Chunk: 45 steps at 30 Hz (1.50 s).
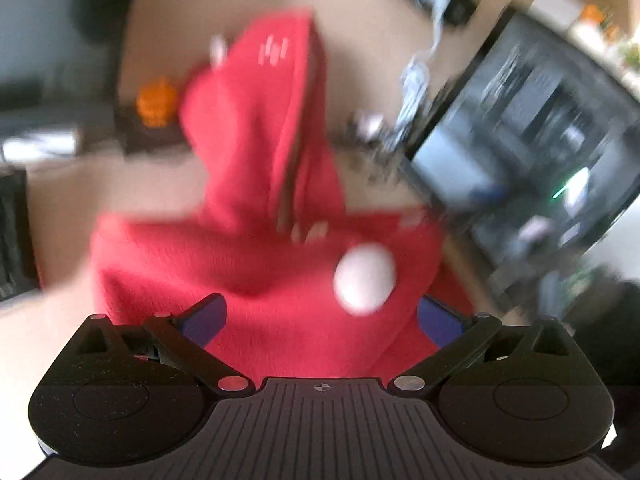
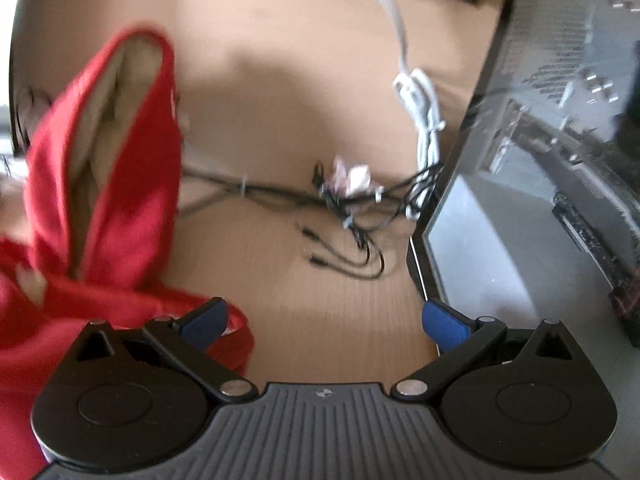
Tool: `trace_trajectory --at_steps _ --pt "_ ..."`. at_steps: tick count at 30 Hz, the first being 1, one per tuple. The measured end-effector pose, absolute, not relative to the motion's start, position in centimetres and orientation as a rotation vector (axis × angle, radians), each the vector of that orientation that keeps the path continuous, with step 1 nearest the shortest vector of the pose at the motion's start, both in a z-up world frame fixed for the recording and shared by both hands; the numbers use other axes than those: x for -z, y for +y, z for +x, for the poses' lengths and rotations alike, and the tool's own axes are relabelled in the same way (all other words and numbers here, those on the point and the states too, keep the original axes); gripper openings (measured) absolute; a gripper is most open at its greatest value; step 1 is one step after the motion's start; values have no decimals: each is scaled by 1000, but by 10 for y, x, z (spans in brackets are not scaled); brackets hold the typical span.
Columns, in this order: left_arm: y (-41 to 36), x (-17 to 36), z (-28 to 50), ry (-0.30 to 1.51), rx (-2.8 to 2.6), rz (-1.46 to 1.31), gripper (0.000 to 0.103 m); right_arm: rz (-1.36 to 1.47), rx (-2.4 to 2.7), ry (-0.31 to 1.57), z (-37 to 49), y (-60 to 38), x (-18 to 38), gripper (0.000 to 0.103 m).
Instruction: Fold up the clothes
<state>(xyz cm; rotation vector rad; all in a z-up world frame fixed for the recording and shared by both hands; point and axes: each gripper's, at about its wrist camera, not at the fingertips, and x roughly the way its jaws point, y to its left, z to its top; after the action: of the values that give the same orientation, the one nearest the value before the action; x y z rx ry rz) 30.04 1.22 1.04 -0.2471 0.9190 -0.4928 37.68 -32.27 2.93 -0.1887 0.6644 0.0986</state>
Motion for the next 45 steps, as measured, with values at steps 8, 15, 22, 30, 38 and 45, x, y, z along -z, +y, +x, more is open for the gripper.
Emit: trace_trajectory --at_steps 8,15,22,30,38,45 --pt "25 8 332 901 385 -324 103 -148 -270 604 331 -313 -56 103" --pt "54 -21 328 782 197 -316 103 29 -495 673 310 -285 -34 103" --pt "75 -42 304 747 207 -294 103 80 -583 786 315 -273 2 103" --pt "39 -39 296 692 208 -135 103 25 -210 717 329 -298 -9 103" --pt "57 -18 323 708 66 -146 103 290 -227 669 339 -324 -4 103" --pt "42 -6 328 763 80 -102 37 479 -368 763 359 -324 16 50"
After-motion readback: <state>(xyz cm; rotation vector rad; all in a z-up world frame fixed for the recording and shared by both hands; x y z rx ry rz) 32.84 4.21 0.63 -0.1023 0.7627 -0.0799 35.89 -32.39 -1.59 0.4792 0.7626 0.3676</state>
